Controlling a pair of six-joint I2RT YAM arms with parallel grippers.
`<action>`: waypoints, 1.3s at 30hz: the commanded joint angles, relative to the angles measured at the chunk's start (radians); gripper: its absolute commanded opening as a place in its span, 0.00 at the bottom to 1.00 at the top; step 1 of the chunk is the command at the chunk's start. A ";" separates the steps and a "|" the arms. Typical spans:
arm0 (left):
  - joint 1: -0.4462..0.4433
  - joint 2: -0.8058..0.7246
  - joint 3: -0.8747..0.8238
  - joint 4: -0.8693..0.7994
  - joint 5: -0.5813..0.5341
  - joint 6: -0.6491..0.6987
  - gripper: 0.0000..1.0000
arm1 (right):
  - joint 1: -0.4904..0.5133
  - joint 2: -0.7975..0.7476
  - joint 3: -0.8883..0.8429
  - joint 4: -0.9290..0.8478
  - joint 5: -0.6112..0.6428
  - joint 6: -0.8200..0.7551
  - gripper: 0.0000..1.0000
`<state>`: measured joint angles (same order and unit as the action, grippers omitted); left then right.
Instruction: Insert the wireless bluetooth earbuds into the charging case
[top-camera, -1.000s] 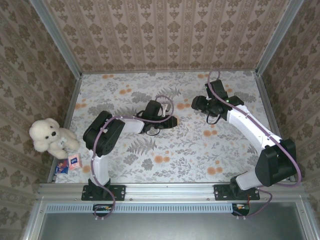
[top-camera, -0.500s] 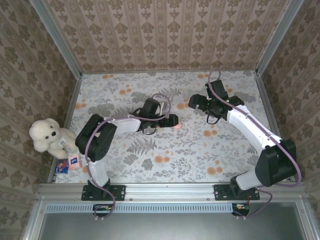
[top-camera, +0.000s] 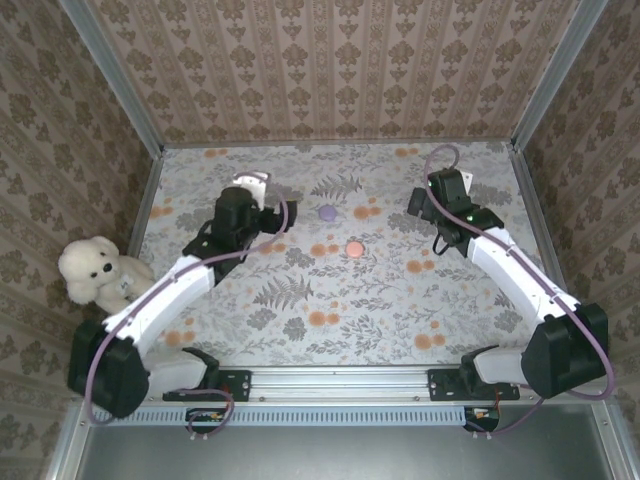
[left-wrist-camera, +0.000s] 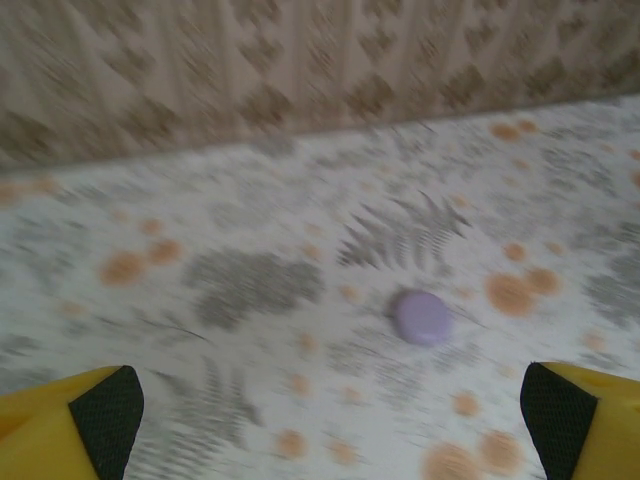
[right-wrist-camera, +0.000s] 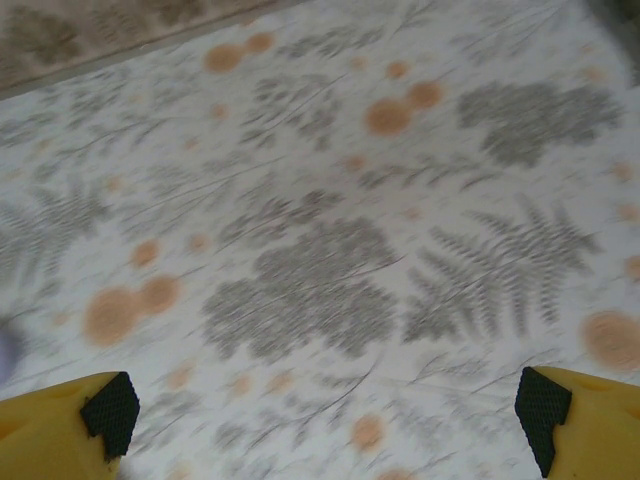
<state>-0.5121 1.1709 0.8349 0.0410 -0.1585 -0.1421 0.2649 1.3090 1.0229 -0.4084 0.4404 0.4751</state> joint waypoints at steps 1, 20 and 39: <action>0.104 -0.082 -0.077 0.140 -0.160 0.243 1.00 | -0.020 -0.020 -0.106 0.213 0.210 -0.110 1.00; 0.421 0.130 -0.437 0.653 -0.019 0.226 1.00 | -0.147 0.160 -0.504 1.046 -0.037 -0.441 1.00; 0.497 0.368 -0.422 0.799 0.149 0.191 1.00 | -0.233 0.221 -0.621 1.278 -0.332 -0.446 1.00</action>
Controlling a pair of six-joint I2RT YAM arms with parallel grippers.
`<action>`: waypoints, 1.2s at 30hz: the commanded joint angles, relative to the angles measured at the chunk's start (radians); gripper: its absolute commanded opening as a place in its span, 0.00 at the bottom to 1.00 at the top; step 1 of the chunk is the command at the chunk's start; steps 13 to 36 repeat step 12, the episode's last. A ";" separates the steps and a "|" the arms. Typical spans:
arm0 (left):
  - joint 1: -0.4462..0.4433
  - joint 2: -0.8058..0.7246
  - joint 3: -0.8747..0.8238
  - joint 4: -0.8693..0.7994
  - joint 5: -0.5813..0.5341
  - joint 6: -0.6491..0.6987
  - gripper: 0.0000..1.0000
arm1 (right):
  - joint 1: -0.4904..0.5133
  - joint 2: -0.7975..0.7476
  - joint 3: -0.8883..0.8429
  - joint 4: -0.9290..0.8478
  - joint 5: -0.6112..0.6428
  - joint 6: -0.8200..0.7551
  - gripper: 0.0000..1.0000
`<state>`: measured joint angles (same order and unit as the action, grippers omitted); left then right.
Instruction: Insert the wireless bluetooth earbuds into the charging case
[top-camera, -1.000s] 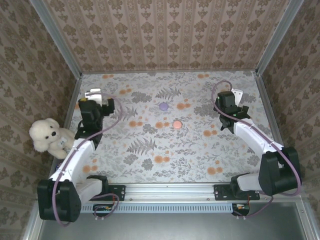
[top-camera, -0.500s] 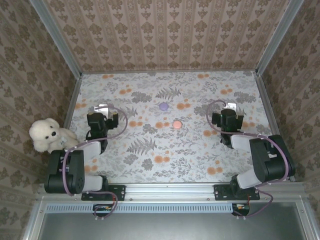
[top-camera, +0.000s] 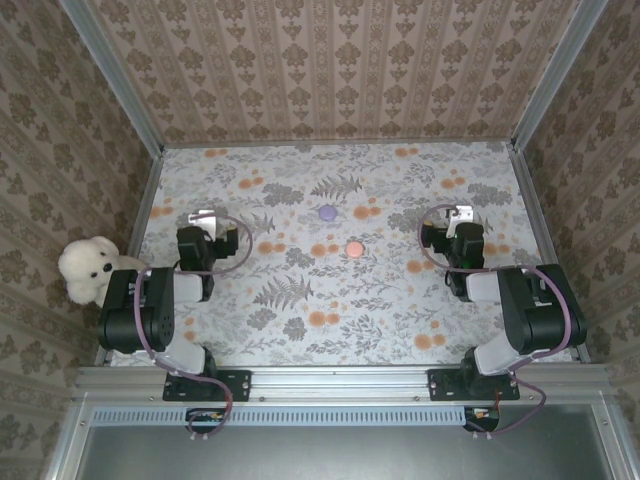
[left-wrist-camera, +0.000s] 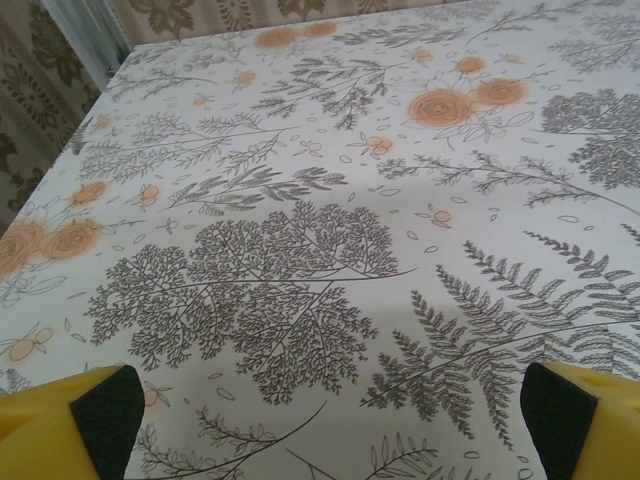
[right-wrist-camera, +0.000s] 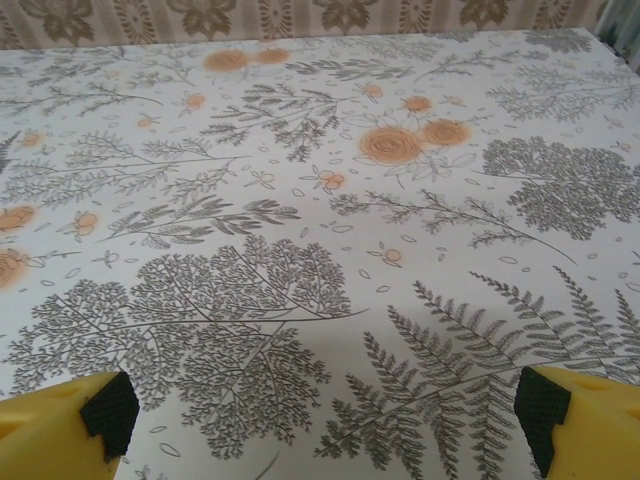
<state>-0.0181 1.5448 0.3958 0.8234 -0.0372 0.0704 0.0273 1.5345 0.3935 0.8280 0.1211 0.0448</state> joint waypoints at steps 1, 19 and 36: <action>0.003 -0.007 0.017 0.016 0.028 -0.021 1.00 | 0.006 -0.006 0.006 0.041 -0.012 -0.016 1.00; 0.003 -0.008 0.017 0.015 0.028 -0.020 1.00 | -0.018 -0.005 0.013 0.027 -0.061 -0.004 1.00; 0.003 -0.008 0.017 0.015 0.028 -0.020 1.00 | -0.018 -0.005 0.013 0.027 -0.061 -0.004 1.00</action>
